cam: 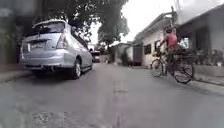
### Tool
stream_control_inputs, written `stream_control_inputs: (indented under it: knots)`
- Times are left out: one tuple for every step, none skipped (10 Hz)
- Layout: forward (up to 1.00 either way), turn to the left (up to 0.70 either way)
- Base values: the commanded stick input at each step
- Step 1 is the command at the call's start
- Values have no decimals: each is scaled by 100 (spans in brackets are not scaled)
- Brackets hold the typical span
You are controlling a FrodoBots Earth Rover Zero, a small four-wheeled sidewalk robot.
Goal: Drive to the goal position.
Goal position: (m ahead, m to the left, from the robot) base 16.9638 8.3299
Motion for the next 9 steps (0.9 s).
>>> stream_control_inputs:
  knots:
    - [100, 2]
    - [100, 1]
    - [100, 2]
    - [100, -13]
    - [100, -40]
    - [100, -40]
    - [100, -40]
    - [100, -31]
    - [100, 0]
